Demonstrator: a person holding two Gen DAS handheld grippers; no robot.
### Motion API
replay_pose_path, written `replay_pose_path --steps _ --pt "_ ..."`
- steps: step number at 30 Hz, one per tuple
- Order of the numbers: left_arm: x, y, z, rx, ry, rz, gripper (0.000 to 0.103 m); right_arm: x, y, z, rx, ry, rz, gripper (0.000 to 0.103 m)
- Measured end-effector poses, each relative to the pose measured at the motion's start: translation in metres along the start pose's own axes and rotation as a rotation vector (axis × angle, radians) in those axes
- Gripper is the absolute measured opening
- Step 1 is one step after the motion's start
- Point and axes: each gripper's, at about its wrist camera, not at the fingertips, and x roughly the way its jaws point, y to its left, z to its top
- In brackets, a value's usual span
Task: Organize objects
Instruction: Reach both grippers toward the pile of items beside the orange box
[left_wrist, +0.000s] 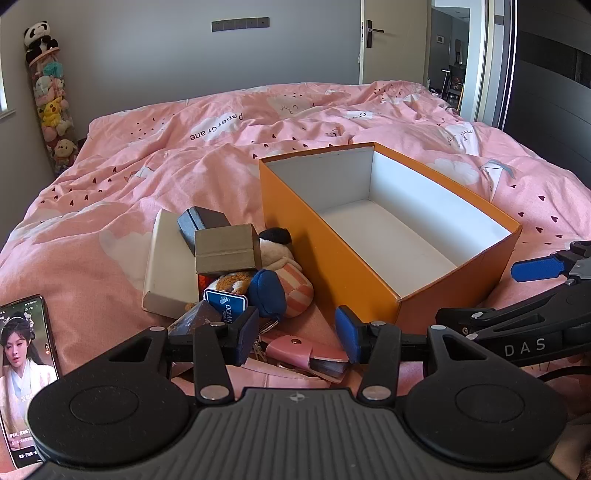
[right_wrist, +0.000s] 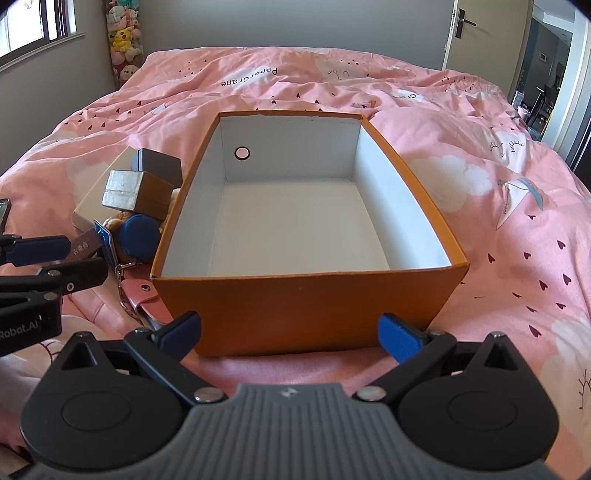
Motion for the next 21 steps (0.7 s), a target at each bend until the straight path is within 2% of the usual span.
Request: replay_pose_path --steps 21 --pt "-0.0012 0.0055 0.0035 0.000 -0.013 -0.027 0.058 0.0054 0.0035 0.0025 -0.007 0.030 -0.010 0.102"
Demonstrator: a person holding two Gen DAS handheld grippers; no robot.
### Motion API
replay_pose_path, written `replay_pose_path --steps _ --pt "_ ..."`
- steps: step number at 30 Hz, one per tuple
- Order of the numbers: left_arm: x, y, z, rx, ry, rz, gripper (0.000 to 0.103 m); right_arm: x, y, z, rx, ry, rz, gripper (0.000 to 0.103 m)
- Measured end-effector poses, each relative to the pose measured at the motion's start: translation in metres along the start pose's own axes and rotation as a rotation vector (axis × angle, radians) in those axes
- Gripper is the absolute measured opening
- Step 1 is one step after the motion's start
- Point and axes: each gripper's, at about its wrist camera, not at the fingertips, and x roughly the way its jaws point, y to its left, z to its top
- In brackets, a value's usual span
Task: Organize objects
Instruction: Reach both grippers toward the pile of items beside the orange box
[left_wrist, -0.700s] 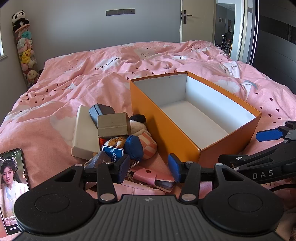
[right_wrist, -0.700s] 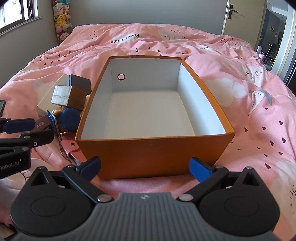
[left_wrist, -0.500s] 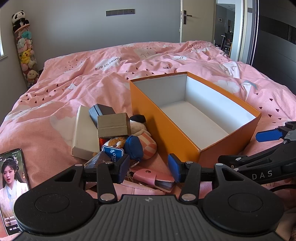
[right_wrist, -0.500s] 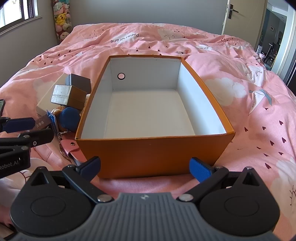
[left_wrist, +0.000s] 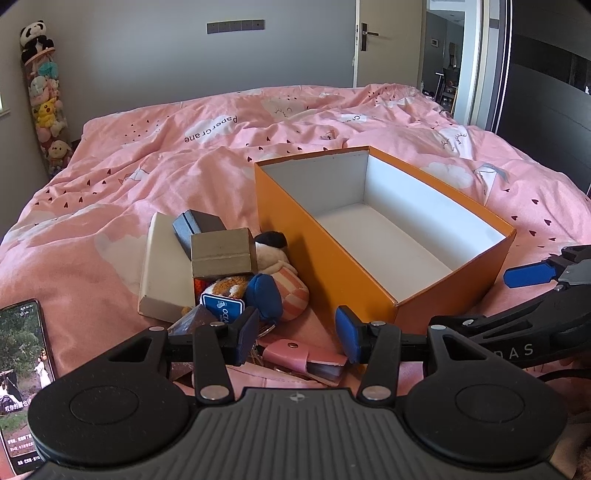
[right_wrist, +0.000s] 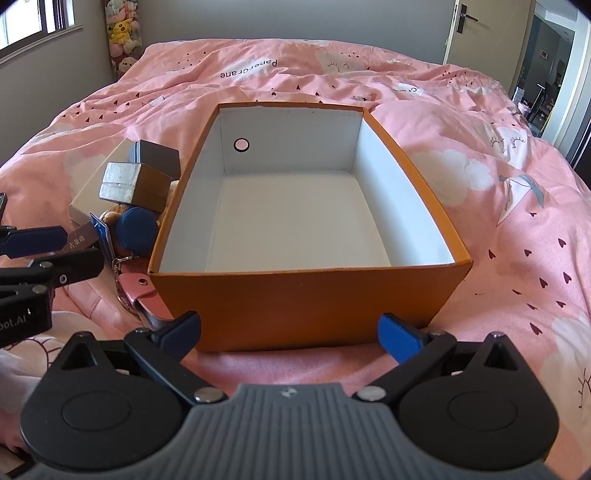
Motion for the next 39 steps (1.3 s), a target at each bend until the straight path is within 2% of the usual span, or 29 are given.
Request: replay_pose_path --steps 5,7,9,11,13,15,18,22,24,28,30,32,33,39 --pt "-0.002 0.010 0.008 0.011 -0.023 0.005 0.058 -0.007 -0.002 0.010 -0.026 -0.047 0.000 0.101" --pt "-0.002 0.018 0.012 -0.016 -0.019 -0.002 0.058 -0.012 -0.002 0.018 -0.048 -0.080 0.010 0.098" --pt "-0.001 0.027 0.017 -0.041 -0.006 -0.011 0.058 -0.016 0.001 0.028 -0.079 -0.115 0.032 0.089" --pt "0.001 0.035 0.020 -0.053 0.004 -0.009 0.058 -0.018 0.006 0.039 -0.119 -0.147 0.064 0.087" --pt "0.002 0.046 0.024 -0.075 0.016 -0.011 0.058 -0.017 0.015 0.050 -0.169 -0.165 0.100 0.078" --pt "0.003 0.057 0.028 -0.107 0.026 -0.016 0.058 -0.012 0.025 0.062 -0.202 -0.154 0.149 0.065" --pt "0.009 0.075 0.035 -0.141 0.050 -0.013 0.055 0.001 0.037 0.079 -0.225 -0.121 0.253 0.058" --pt "0.025 0.097 0.045 -0.142 0.107 0.030 0.045 0.020 0.061 0.101 -0.313 -0.083 0.329 0.058" --pt "0.037 0.109 0.051 -0.151 0.146 0.046 0.045 0.030 0.073 0.112 -0.373 -0.073 0.350 0.058" --pt "0.063 0.136 0.063 -0.200 0.220 0.024 0.045 0.056 0.097 0.133 -0.486 -0.036 0.383 0.059" --pt "0.076 0.148 0.068 -0.211 0.256 0.016 0.047 0.070 0.109 0.140 -0.545 -0.005 0.403 0.061" --pt "0.090 0.158 0.074 -0.214 0.297 0.014 0.060 0.082 0.120 0.146 -0.589 0.031 0.426 0.069" --pt "0.097 0.162 0.076 -0.206 0.323 0.019 0.062 0.088 0.125 0.149 -0.602 0.049 0.438 0.070" --pt "0.138 0.186 0.079 -0.235 0.437 -0.029 0.065 0.116 0.151 0.155 -0.719 0.147 0.453 0.070"
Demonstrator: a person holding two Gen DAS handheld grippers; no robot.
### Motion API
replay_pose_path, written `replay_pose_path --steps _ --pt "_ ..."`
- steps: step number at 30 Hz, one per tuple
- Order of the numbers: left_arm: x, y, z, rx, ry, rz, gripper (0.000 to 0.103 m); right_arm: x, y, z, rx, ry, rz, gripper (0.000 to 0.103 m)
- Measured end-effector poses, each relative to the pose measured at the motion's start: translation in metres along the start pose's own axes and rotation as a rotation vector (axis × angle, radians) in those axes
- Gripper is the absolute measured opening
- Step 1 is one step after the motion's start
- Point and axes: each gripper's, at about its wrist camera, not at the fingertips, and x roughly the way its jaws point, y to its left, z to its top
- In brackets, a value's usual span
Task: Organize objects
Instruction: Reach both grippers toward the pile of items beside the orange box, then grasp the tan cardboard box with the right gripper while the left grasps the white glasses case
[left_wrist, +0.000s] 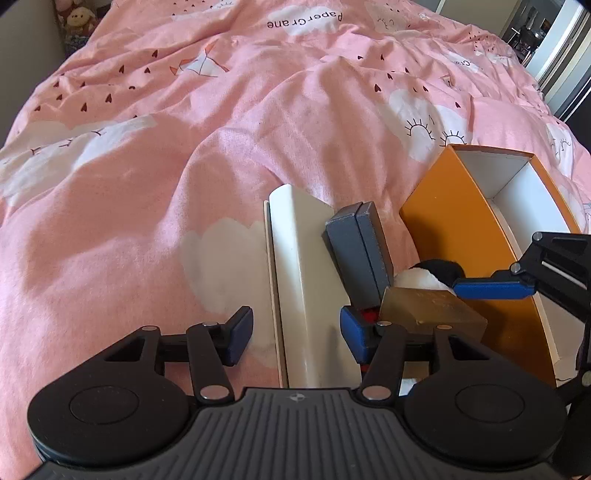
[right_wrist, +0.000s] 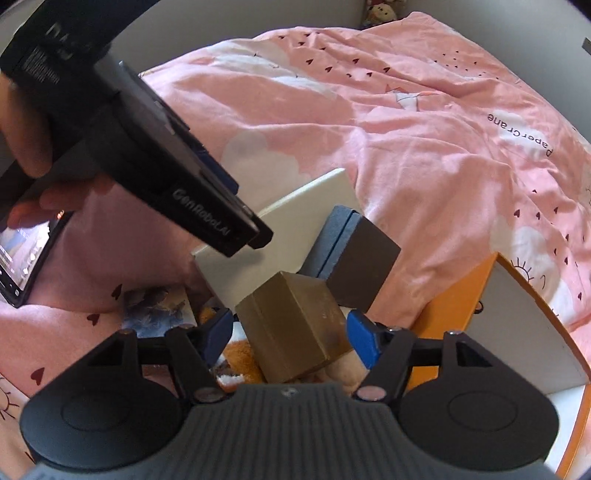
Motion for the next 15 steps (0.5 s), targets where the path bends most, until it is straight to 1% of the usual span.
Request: replay_pose_path --steps 2,8,11,15 --pt "0.010 0.004 0.006 -0.010 0.023 -0.012 0.065 0.009 0.000 0.002 -0.021 0.035 0.001 0.071" --pt "0.028 0.004 0.018 0.006 0.045 -0.018 0.067 0.023 -0.004 0.009 -0.049 0.089 0.023 0.073" --pt "0.034 0.002 0.022 0.021 0.052 -0.026 0.069 0.025 -0.008 0.012 -0.038 0.103 0.036 0.073" --pt "0.040 -0.003 0.020 0.048 0.036 -0.036 0.071 0.025 -0.014 0.014 -0.009 0.104 0.045 0.071"
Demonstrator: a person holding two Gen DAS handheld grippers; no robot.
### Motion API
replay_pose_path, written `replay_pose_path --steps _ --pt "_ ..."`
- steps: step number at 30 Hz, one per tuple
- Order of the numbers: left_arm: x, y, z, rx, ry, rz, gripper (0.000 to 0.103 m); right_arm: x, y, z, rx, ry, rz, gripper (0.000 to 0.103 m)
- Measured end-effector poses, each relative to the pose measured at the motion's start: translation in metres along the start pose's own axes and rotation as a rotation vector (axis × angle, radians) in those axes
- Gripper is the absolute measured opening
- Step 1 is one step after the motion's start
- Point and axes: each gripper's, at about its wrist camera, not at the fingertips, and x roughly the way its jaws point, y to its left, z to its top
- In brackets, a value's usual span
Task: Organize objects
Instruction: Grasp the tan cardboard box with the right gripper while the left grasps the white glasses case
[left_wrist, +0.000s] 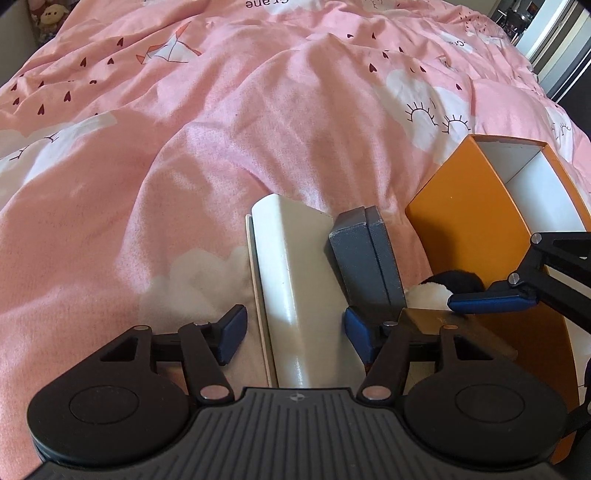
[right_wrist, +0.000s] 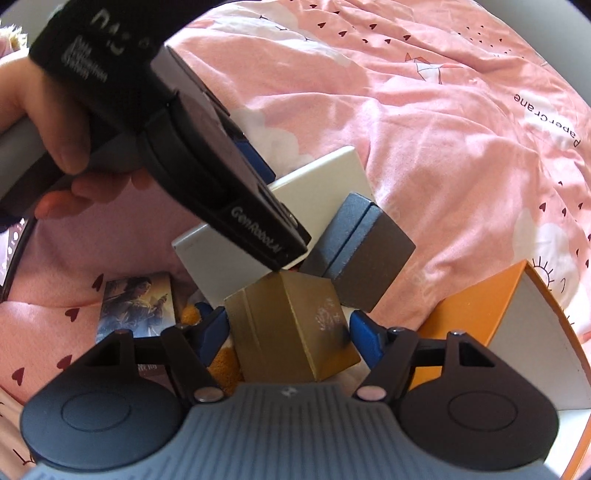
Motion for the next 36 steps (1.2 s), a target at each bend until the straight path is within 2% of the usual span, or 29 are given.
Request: replay_pose_path --steps 6,8,14,18,23,26,31,36 --pt "-0.009 -0.003 -0.005 0.000 -0.043 -0.008 0.053 -0.024 -0.013 -0.005 0.068 -0.048 -0.005 0.057" --pt "-0.015 -0.003 -0.007 -0.009 -0.063 -0.008 0.046 -0.032 -0.018 -0.007 0.092 -0.066 -0.009 0.055" --pt "-0.036 -0.005 -0.011 0.013 -0.123 0.014 0.035 -0.061 -0.034 -0.018 0.152 -0.152 -0.022 0.054" --pt "-0.056 -0.017 -0.012 0.059 -0.162 0.043 0.034 -0.086 -0.041 -0.024 0.166 -0.227 -0.030 0.054" --pt "-0.096 -0.044 -0.010 0.200 -0.257 0.095 0.033 -0.127 -0.054 -0.037 0.188 -0.320 -0.078 0.054" --pt "-0.119 -0.067 -0.006 0.313 -0.304 0.119 0.033 -0.153 -0.065 -0.052 0.200 -0.340 -0.123 0.054" --pt "-0.139 -0.125 0.002 0.565 -0.364 0.116 0.033 -0.165 -0.077 -0.085 0.191 -0.302 -0.199 0.054" --pt "-0.128 -0.193 0.004 0.850 -0.394 0.093 0.033 -0.155 -0.088 -0.116 0.205 -0.223 -0.242 0.054"
